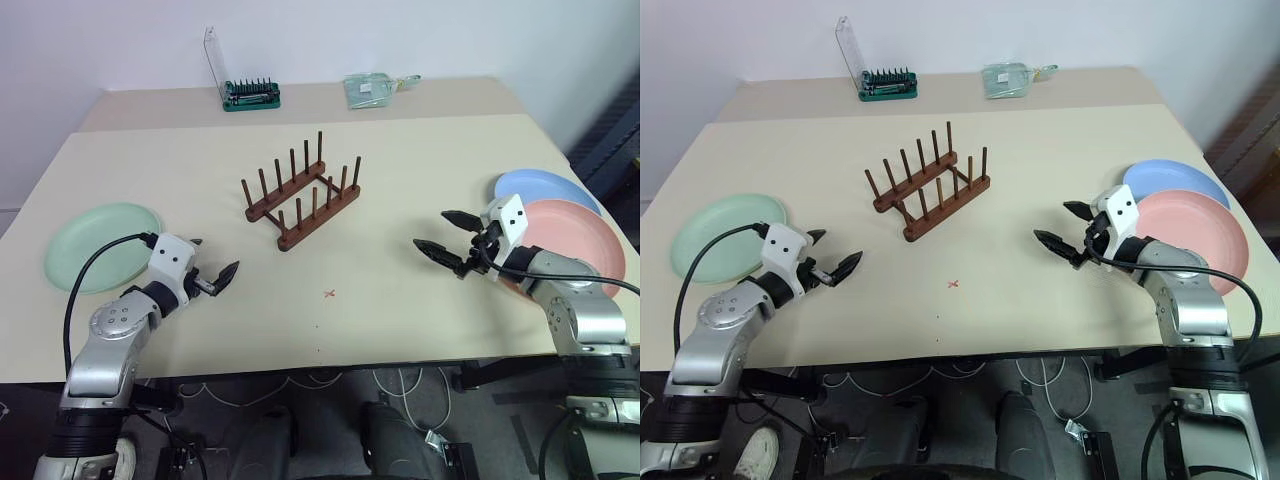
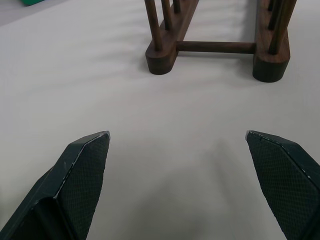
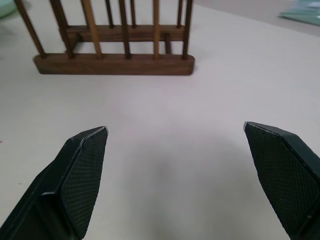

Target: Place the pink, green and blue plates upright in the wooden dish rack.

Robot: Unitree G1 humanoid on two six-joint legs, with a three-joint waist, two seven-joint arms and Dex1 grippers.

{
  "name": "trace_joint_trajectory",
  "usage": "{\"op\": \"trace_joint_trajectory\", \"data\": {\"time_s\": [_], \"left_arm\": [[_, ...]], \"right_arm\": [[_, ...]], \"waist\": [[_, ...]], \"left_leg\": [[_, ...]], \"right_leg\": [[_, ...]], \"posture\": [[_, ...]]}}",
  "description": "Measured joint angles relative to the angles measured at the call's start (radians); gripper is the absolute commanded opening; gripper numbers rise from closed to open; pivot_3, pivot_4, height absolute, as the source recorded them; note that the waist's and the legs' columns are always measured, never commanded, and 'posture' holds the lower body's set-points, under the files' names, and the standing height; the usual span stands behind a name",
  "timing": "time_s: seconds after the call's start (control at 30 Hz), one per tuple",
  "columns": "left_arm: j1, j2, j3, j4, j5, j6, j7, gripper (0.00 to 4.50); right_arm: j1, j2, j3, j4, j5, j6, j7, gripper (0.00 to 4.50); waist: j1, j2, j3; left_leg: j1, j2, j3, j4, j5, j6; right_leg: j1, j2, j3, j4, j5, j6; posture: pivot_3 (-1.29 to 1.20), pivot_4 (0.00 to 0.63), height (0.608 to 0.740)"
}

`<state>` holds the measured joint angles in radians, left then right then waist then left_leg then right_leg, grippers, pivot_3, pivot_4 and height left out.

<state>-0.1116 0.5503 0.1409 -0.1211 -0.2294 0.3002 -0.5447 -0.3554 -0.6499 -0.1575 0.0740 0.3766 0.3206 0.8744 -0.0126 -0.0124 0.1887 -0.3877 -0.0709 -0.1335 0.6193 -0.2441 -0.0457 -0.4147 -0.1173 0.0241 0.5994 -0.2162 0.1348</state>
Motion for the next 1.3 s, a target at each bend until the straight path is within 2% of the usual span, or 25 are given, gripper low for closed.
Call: {"op": "trace_joint_trajectory", "data": {"time_s": [0.3, 0.43, 0.53, 0.7, 0.97, 1.17, 1.27, 1.3], "left_arm": [[-0.009, -0.003, -0.006, 0.000, 0.001, 0.000, -0.005, 4.50], [-0.018, 0.007, -0.025, 0.000, -0.006, 0.011, -0.058, 4.50], [-0.014, 0.029, -0.068, -0.007, -0.023, 0.028, -0.135, 4.50], [-0.078, 0.031, -0.144, 0.032, 0.025, 0.018, -0.157, 4.50], [-0.310, -0.144, -0.275, 0.285, 0.109, -0.017, -0.134, 4.50], [-0.413, -0.216, -0.313, 0.432, 0.153, -0.089, -0.126, 4.50], [-0.431, -0.233, -0.316, 0.465, 0.156, -0.108, -0.127, 3.66], [-0.432, -0.241, -0.316, 0.474, 0.156, -0.117, -0.130, 3.19]], "right_arm": [[0.012, -0.007, -0.007, -0.012, 0.000, 0.020, -0.001, 4.45], [0.040, -0.004, -0.007, -0.053, 0.001, 0.022, -0.002, 4.45], [0.090, 0.004, 0.012, -0.113, 0.001, 0.035, -0.004, 4.45], [0.140, 0.015, 0.057, -0.216, 0.002, 0.057, -0.013, 4.45], [0.211, 0.041, 0.041, -0.298, 0.012, 0.068, -0.074, 4.45], [0.253, 0.044, 0.030, -0.342, 0.014, 0.080, -0.112, 4.45], [0.253, 0.044, 0.030, -0.354, 0.018, 0.084, -0.127, 4.50], [0.254, 0.044, 0.030, -0.359, 0.021, 0.088, -0.132, 4.50]], "waist": [[0.001, 0.000, 0.000], [0.000, 0.000, 0.000], [0.000, 0.000, 0.000], [0.000, 0.000, 0.000], [0.018, 0.001, -0.001], [0.026, 0.002, -0.002], [0.026, 0.002, -0.002], [0.025, 0.002, -0.002]], "left_leg": [[0.000, 0.000, 0.000, 0.000, 0.000, 0.000], [0.000, 0.000, 0.000, 0.000, 0.000, 0.000], [0.000, 0.000, 0.000, 0.000, 0.000, 0.000], [0.000, 0.000, 0.000, 0.003, 0.000, 0.000], [0.000, -0.001, -0.001, 0.009, -0.001, 0.002], [0.000, -0.002, -0.001, 0.011, -0.001, 0.003], [0.000, -0.001, -0.001, 0.011, -0.002, 0.003], [0.000, -0.002, -0.001, 0.011, -0.002, 0.003]], "right_leg": [[0.000, 0.000, 0.000, 0.000, 0.000, 0.000], [0.000, 0.000, 0.000, 0.000, 0.000, 0.000], [0.000, 0.000, 0.000, 0.000, 0.000, 0.000], [0.001, 0.000, 0.000, 0.001, 0.000, 0.000], [0.004, 0.000, -0.001, 0.001, 0.001, 0.001], [0.006, 0.000, -0.001, 0.000, 0.002, 0.002], [0.006, 0.000, -0.001, 0.001, 0.002, 0.003], [0.006, 0.000, -0.001, 0.001, 0.002, 0.003]], "posture": [[0.00, 0.150, 0.740], [0.00, 0.150, 0.740], [0.00, 0.150, 0.740], [0.00, 0.150, 0.740], [0.00, 0.150, 0.740], [0.00, 0.150, 0.740], [0.00, 0.150, 0.740], [0.00, 0.150, 0.740]]}}
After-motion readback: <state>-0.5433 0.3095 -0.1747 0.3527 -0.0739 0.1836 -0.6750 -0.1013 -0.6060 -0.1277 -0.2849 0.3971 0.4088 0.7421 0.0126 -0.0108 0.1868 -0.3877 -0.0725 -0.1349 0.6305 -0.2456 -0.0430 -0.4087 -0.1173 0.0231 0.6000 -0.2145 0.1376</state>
